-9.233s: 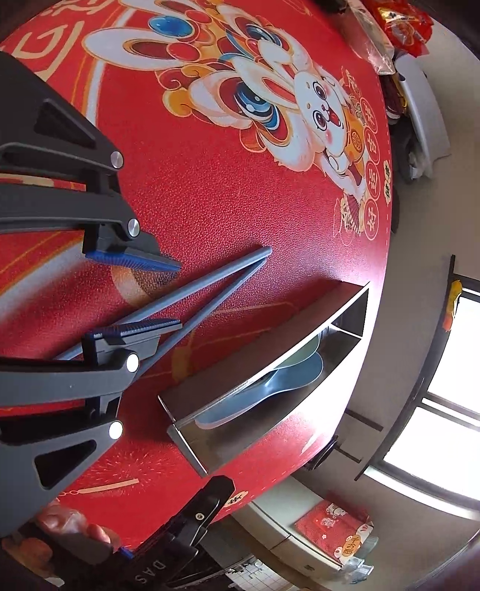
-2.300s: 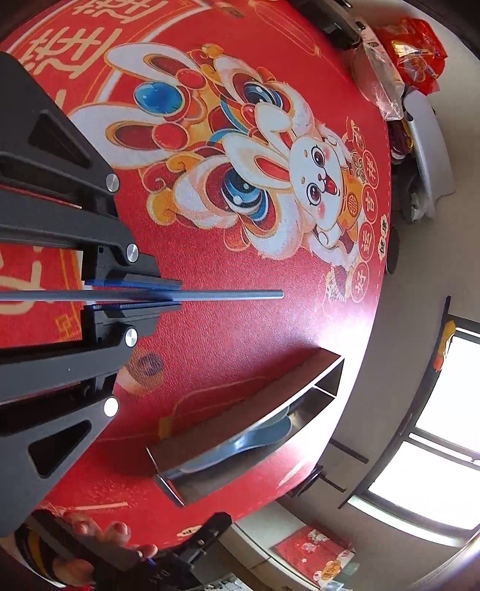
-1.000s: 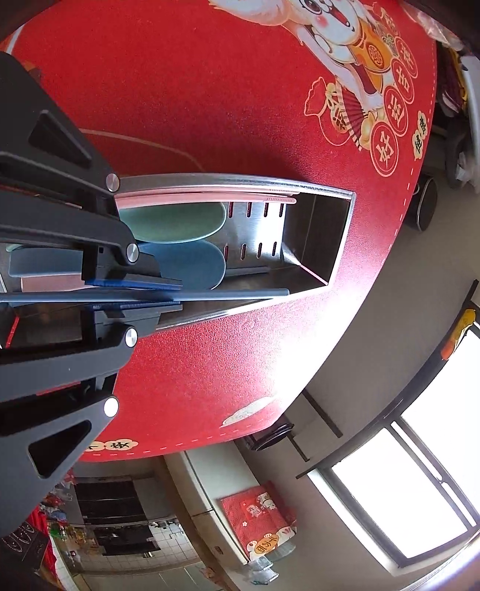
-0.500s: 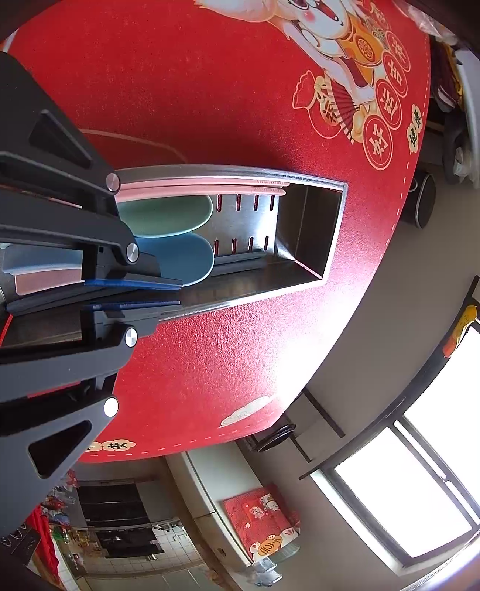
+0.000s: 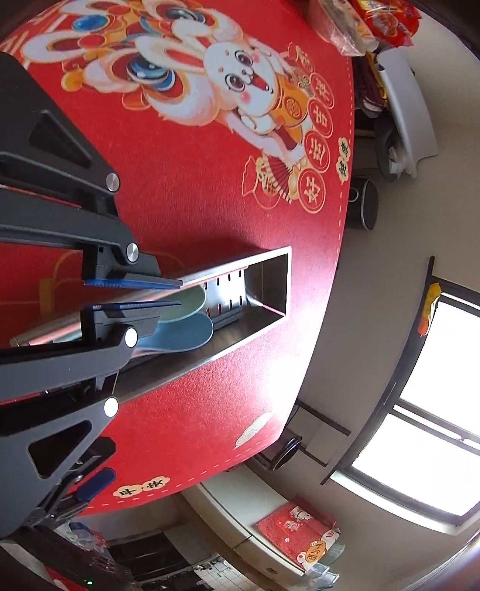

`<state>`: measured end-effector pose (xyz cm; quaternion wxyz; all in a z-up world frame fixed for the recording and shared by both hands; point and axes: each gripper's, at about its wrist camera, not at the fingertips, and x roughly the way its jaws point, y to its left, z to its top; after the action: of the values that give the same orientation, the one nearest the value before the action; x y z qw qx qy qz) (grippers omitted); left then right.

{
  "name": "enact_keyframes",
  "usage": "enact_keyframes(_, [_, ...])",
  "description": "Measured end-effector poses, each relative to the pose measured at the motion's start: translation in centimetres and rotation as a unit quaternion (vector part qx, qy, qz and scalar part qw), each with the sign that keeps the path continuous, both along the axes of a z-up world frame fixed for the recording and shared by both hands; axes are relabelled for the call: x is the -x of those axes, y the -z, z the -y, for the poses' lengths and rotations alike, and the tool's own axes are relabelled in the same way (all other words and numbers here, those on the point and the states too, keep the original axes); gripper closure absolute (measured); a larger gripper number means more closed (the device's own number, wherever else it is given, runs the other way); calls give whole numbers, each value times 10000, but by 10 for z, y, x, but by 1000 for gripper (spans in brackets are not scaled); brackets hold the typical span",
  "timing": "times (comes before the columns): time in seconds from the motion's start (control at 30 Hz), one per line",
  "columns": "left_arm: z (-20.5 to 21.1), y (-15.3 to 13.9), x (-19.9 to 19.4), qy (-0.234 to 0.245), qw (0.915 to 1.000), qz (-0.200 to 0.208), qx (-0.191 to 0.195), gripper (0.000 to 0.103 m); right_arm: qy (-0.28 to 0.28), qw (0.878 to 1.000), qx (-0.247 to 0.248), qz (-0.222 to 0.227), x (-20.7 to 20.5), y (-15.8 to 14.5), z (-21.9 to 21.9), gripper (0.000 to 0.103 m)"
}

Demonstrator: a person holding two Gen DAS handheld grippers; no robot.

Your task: Organize utensils

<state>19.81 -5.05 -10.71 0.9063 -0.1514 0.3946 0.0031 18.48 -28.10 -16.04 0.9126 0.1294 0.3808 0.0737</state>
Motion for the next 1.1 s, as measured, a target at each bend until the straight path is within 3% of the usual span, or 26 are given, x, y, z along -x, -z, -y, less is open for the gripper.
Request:
enact_keyframes(0.2, [-29,-21,40,-9,9985,257,-475,96,306,9991,282,21,4,-4,3,16])
enact_keyframes(0.3, [-41,-37,61,23,9964,507,-686,95,431,9981,403,157,18,-18,5,16])
enact_keyframes(0.47, [-54,-64,97,118,9909,976,-921,86,599,9950,629,491,51,-50,7,16])
enact_keyframes(0.57, [-58,-80,120,160,9860,1302,-1031,75,717,9913,728,832,76,-75,5,16])
enact_keyframes(0.67, [-59,-96,144,218,9793,1660,-1135,55,818,9861,845,1176,101,-99,3,16])
enact_keyframes(0.77, [-59,-111,164,263,9716,1993,-1247,35,949,9809,887,1446,121,-118,2,16])
enact_keyframes(0.83, [-60,-118,176,276,9670,2187,-1276,13,1034,9781,873,1578,132,-127,2,16])
enact_keyframes(0.9, [-59,-123,184,280,9631,2327,-1321,7,1104,9756,861,1690,142,-134,1,16])
enact_keyframes(1.1, [-56,-124,189,374,9613,2364,-1362,6,1318,9669,1070,1905,155,-141,-5,16])
